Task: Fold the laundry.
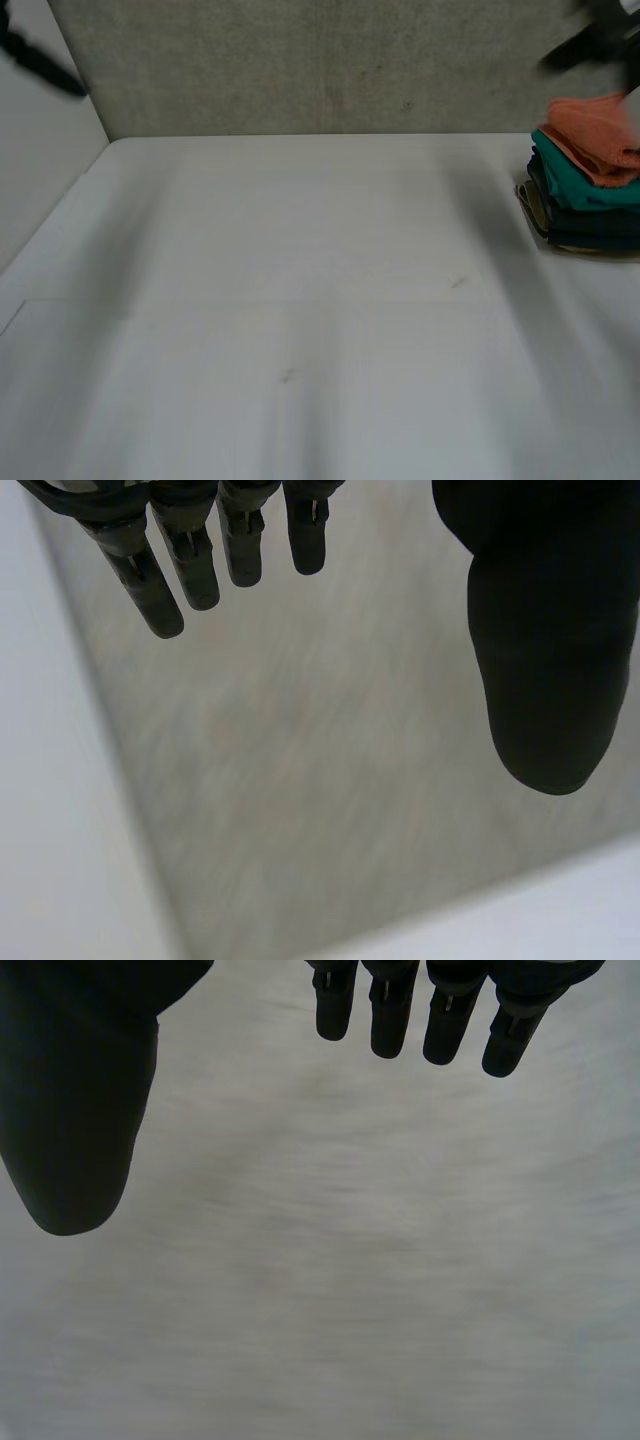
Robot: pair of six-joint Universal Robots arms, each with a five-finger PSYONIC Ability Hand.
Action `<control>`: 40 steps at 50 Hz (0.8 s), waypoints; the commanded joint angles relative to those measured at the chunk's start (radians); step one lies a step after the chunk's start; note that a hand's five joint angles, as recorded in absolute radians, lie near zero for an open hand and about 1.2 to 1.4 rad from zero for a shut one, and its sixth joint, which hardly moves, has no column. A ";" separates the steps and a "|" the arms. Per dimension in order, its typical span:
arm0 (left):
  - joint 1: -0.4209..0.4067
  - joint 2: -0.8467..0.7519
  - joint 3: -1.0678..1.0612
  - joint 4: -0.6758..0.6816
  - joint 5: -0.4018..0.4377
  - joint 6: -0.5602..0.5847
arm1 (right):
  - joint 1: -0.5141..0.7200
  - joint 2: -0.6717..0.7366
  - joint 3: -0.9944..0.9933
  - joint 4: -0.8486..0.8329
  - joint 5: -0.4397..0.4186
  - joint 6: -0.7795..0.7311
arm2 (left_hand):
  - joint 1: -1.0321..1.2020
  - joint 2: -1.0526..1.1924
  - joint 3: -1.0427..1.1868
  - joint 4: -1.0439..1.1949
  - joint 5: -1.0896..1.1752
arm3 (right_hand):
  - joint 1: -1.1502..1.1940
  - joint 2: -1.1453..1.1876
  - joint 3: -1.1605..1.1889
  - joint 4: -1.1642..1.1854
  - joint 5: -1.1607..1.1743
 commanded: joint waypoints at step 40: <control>0.185 -0.517 -0.041 0.391 -0.043 0.647 | 0.190 0.164 0.167 0.082 0.147 -0.034 | -0.015 -0.034 -0.038 -0.032 -0.050 | -0.049 -0.035 -0.032 -0.033 -0.041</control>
